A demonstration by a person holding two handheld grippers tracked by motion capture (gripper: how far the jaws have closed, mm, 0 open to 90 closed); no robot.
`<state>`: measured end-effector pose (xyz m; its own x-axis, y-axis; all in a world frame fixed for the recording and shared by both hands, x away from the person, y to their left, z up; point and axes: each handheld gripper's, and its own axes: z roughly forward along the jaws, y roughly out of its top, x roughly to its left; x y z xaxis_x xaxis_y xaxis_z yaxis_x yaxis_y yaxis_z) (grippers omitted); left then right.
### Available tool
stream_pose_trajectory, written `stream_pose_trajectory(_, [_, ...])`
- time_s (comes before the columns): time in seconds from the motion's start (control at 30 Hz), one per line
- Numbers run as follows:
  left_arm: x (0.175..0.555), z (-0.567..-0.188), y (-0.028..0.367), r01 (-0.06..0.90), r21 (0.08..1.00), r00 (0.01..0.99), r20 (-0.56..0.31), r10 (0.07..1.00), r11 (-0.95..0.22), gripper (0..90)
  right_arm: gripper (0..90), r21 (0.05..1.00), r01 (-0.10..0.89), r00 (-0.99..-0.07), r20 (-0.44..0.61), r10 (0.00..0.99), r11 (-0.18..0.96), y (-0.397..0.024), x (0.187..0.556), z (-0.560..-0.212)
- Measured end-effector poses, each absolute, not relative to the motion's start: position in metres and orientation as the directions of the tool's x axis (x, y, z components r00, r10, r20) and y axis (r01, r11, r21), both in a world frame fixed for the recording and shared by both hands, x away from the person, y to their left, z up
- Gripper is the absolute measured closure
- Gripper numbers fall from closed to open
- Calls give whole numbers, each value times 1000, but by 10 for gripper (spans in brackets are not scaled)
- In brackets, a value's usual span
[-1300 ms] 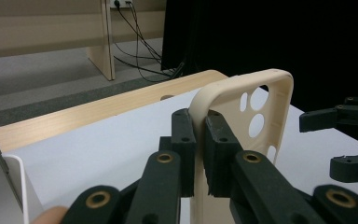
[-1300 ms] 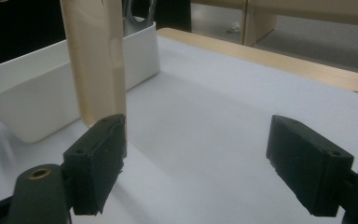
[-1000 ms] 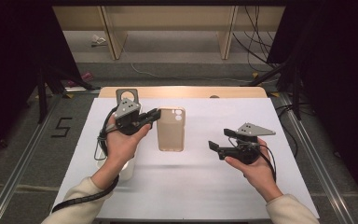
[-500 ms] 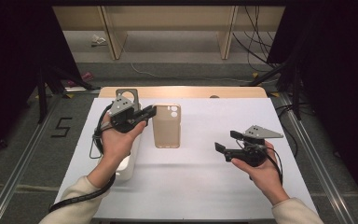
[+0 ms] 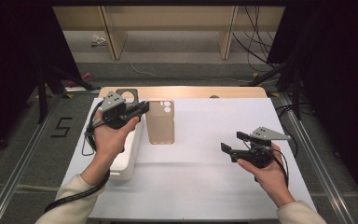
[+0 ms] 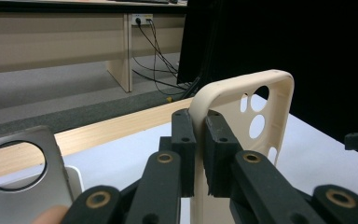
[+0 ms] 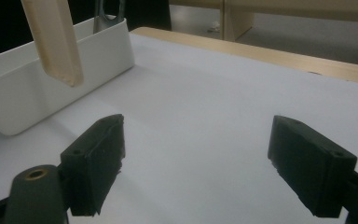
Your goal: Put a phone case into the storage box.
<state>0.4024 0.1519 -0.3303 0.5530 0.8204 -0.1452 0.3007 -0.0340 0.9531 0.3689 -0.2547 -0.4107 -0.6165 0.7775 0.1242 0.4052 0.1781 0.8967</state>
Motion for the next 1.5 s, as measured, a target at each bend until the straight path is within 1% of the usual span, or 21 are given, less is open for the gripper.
stream_pose_trajectory(0.27, [406, -328, 160, 286, 957, 554, -132, 822, -39, 839, 194, 896, 410, -607, 128, 785, 170, -260, 367, -412])
stream_pose_trajectory(0.33, [405, -327, 162, 303, 953, 538, -144, 831, -31, 839, 194, 896, 411, -604, 130, 786, 168, -261, 367, -412])
stream_pose_trajectory(1.17, [411, -314, 190, 304, 952, 521, -155, 839, -13, 839, 192, 893, 420, -589, 133, 797, 162, -270, 364, -413])
stream_pose_trajectory(1.5, [412, -310, 205, 304, 953, 500, -159, 851, -1, 839, 190, 893, 422, -583, 136, 801, 155, -274, 363, -414])
